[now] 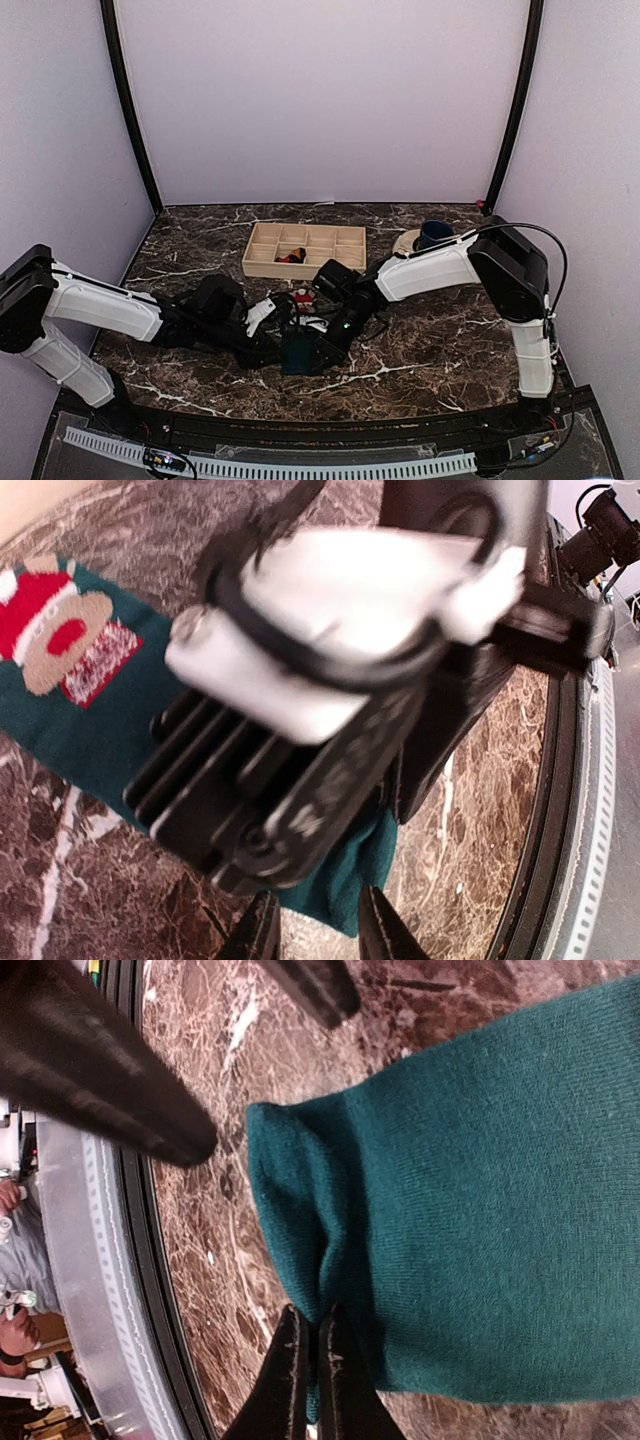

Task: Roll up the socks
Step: Roll the sock at the center of the board.

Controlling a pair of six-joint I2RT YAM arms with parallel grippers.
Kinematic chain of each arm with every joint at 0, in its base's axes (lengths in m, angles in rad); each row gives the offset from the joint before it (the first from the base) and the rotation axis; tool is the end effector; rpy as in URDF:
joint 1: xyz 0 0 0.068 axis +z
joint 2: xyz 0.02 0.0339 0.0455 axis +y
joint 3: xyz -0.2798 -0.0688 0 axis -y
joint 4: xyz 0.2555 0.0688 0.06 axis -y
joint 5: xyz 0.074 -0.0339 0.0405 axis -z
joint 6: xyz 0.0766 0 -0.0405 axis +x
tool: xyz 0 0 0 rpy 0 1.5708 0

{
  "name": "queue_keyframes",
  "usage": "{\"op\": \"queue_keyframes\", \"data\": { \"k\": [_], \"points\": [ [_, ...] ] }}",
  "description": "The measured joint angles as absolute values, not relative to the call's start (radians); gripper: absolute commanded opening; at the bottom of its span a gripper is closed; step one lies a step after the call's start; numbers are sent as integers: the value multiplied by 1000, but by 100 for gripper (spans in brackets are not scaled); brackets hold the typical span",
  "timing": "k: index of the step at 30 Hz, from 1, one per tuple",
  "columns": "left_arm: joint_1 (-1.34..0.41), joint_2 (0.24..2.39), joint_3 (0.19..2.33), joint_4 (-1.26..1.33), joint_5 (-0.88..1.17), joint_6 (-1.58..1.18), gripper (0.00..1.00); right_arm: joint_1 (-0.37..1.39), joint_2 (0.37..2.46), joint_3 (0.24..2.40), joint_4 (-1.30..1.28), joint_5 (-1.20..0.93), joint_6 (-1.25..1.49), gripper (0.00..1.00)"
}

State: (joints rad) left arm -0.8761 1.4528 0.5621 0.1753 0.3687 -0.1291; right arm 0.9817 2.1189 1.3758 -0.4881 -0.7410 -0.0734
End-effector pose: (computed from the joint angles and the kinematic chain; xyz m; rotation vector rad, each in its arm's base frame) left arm 0.1735 -0.2514 0.1350 1.0666 2.1620 -0.9200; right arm 0.2004 0.3929 0.1006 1.6038 -2.3745 -1.2130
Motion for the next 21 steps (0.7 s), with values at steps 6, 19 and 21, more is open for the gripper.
{"op": "queue_keyframes", "data": {
  "k": [6,19,21],
  "points": [
    [-904,1415,533,229,346,-96,32,976,2151,1409,-527,-772,-72,0],
    [-994,1420,521,245,287,-24,34,957,2153,1435,-559,-815,-70,0],
    [-1000,1431,521,245,276,-13,34,956,2156,1437,-562,-818,-70,0]
  ]
}}
